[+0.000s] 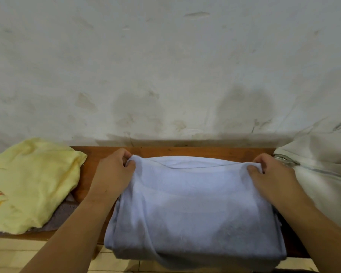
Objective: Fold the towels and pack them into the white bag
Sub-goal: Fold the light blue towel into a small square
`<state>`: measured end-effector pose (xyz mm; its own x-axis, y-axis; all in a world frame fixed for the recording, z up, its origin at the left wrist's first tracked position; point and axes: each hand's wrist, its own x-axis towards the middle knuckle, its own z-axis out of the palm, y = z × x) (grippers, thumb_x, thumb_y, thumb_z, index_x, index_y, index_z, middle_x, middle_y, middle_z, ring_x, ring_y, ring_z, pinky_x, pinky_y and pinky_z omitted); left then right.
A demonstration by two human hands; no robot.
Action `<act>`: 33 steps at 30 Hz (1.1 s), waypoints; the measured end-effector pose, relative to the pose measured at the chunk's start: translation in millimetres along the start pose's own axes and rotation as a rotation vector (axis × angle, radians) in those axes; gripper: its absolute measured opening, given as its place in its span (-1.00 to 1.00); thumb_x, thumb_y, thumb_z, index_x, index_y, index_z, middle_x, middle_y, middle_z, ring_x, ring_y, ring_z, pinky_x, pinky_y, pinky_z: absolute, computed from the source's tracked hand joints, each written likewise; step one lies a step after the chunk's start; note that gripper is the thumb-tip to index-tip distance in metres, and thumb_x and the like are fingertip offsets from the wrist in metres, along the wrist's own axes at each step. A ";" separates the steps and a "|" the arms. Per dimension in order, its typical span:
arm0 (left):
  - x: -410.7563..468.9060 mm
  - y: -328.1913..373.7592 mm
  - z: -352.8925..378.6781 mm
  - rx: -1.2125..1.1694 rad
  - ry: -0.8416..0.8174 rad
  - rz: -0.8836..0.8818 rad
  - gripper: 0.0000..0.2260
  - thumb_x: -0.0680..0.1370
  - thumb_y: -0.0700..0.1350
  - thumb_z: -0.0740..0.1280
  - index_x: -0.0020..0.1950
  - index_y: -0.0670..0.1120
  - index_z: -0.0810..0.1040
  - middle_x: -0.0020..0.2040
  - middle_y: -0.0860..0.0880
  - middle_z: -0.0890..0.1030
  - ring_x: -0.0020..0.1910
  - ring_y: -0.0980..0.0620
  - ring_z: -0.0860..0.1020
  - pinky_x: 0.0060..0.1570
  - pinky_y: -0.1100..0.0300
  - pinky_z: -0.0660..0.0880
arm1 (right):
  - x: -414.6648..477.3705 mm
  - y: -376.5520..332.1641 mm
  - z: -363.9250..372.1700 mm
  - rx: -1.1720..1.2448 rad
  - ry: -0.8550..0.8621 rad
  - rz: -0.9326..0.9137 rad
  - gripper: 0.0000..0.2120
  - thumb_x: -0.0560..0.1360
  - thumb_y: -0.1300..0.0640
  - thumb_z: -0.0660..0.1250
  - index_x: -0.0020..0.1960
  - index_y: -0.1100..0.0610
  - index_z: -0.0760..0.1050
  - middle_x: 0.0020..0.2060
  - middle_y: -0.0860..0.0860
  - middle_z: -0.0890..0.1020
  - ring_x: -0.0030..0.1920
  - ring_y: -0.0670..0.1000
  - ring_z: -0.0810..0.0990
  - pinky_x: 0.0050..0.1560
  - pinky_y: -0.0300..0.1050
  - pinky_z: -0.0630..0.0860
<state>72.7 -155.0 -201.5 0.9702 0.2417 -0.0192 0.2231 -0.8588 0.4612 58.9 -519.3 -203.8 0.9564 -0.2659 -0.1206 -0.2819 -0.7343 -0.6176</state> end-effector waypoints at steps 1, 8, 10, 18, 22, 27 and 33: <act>-0.6 -1.4 -0.7 0.001 -0.009 0.019 -0.97 0.63 -0.06 0.30 0.01 0.03 0.46 -0.19 0.10 0.51 -0.19 0.09 0.51 -0.23 0.28 0.35 | -0.1 -0.2 0.0 0.007 -0.001 0.011 -0.91 0.58 0.06 0.33 -0.09 0.01 0.46 -0.23 0.03 0.62 -0.21 -0.03 0.53 -0.30 -0.17 0.36; -2.2 -7.1 -10.2 0.048 -0.062 0.077 -0.98 0.59 -0.07 0.33 -0.03 0.05 0.53 -0.10 0.05 0.60 -0.17 0.10 0.52 -0.20 0.25 0.41 | 2.1 1.5 -0.2 -0.048 -0.008 0.080 -0.76 0.53 -0.04 0.42 0.10 0.07 0.53 -0.18 -0.05 0.62 -0.13 -0.01 0.54 -0.25 -0.17 0.35; -4.5 -1.7 -12.5 0.053 -0.071 0.042 -0.96 0.57 -0.07 0.35 -0.07 0.04 0.53 -0.14 0.06 0.59 -0.19 0.09 0.52 -0.27 0.29 0.38 | 1.5 0.8 -1.1 -0.074 -0.012 0.064 -0.81 0.54 -0.02 0.41 0.03 0.07 0.53 -0.22 -0.07 0.59 -0.20 -0.05 0.51 -0.30 -0.21 0.32; -1.3 -5.0 -25.1 -0.363 -0.174 -0.076 -0.92 0.53 -0.16 0.43 -0.11 0.02 0.60 -0.13 0.07 0.71 -0.09 0.02 0.63 -0.13 0.14 0.54 | -2.6 3.6 0.9 -0.006 0.014 -0.066 -0.83 0.54 0.17 0.42 -0.13 0.00 0.45 -0.21 0.00 0.58 -0.23 -0.07 0.52 -0.31 -0.26 0.33; -0.5 -8.4 -30.5 -0.681 -0.273 -0.229 -0.86 0.54 -0.28 0.40 -0.10 -0.04 0.68 -0.14 -0.09 0.71 -0.15 -0.07 0.60 -0.17 0.07 0.53 | -2.3 7.4 -3.6 0.112 -0.010 -0.021 -0.83 0.52 0.17 0.43 -0.03 -0.09 0.53 -0.16 -0.15 0.63 -0.15 -0.12 0.58 -0.24 -0.28 0.39; -3.2 -7.1 -35.3 -0.766 -0.321 -0.308 -0.88 0.58 -0.28 0.37 0.02 -0.17 0.69 -0.04 -0.20 0.72 -0.07 -0.10 0.66 -0.12 0.12 0.61 | 1.6 9.6 -3.1 0.161 -0.029 0.041 -0.71 0.51 0.14 0.45 0.21 -0.04 0.61 -0.05 -0.12 0.65 -0.02 -0.04 0.61 0.01 -0.15 0.46; -5.9 -3.0 -36.2 -0.855 -0.330 -0.284 -0.81 0.59 -0.08 0.39 0.08 -0.17 0.69 0.02 -0.18 0.72 0.03 -0.16 0.70 0.06 -0.01 0.59 | 4.3 10.2 -3.1 0.198 0.006 0.064 -0.89 0.51 0.10 0.46 0.03 -0.05 0.62 -0.11 -0.15 0.67 -0.09 -0.14 0.60 -0.13 -0.17 0.47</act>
<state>62.8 -137.4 -170.7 0.8974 0.1390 -0.4188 0.4362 -0.1362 0.8895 60.0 -529.9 -208.2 0.9364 -0.3120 -0.1606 -0.3214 -0.5786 -0.7497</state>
